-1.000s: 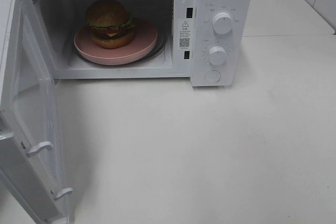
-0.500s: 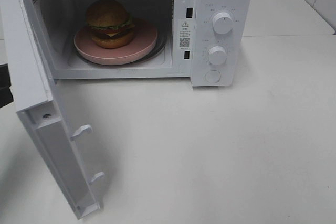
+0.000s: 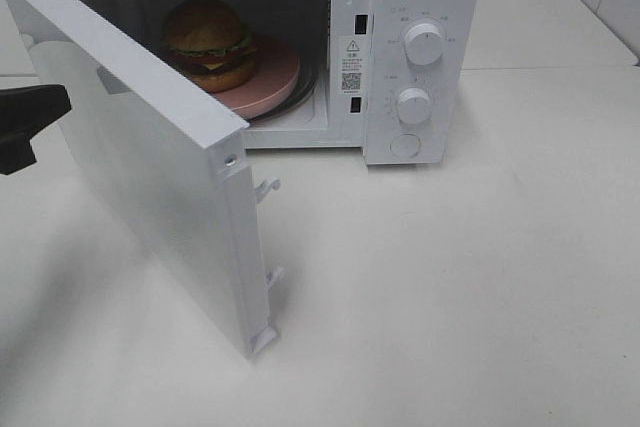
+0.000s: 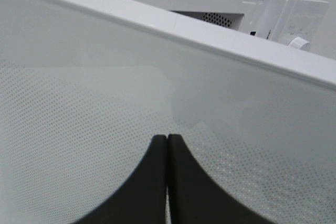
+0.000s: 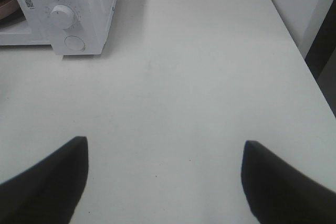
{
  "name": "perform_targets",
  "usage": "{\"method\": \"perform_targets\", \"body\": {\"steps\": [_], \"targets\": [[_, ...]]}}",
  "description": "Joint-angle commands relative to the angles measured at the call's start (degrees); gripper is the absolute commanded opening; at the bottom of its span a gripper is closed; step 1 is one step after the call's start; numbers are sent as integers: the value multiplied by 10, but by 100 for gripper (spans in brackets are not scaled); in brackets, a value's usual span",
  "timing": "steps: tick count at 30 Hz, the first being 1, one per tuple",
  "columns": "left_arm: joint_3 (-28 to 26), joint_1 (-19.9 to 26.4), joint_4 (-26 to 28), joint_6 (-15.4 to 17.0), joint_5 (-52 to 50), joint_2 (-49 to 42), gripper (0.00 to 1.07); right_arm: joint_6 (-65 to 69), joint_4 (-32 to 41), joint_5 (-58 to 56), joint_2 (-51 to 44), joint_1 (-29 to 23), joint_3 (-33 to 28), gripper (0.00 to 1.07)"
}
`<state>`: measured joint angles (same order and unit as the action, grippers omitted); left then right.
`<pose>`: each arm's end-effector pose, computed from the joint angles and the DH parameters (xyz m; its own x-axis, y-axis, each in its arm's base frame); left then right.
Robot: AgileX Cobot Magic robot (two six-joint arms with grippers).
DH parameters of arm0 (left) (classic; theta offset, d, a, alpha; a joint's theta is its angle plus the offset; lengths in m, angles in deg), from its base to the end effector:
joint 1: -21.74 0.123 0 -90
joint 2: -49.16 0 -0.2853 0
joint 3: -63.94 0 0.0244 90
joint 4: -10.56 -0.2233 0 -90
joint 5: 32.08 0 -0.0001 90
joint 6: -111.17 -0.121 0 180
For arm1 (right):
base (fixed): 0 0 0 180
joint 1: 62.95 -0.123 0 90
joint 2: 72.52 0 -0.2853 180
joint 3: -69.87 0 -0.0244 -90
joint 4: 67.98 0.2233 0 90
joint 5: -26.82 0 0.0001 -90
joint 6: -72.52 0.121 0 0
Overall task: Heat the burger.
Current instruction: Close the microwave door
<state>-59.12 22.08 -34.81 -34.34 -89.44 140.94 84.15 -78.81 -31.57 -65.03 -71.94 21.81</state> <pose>0.2412 -0.0710 0.2113 -0.2505 -0.0829 -0.9646 0.5608 0.7997 -0.2144 0.0000 -0.0196 0.2590 -0.3924 0.0407 -0.9189 0.0312 0.9990 0.0309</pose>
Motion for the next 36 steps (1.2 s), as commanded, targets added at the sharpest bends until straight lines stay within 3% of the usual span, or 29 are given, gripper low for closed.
{"method": "perform_targets", "body": {"steps": [1,5,9,18,36], "targets": [[-23,-25,-3,14,8,-2,0,-7,-3,6,-14,5,-3,75],[-40,-62,3,5,48,-2,0,-7,-3,6,-14,5,-3,75],[-59,-104,57,-23,74,-2,0,-7,-3,6,-14,5,-3,75],[-93,-147,81,-22,80,33,0,-7,-3,6,-14,5,-3,74],[-200,-275,229,-83,83,146,0,-7,-3,6,-14,5,-3,74]]}}
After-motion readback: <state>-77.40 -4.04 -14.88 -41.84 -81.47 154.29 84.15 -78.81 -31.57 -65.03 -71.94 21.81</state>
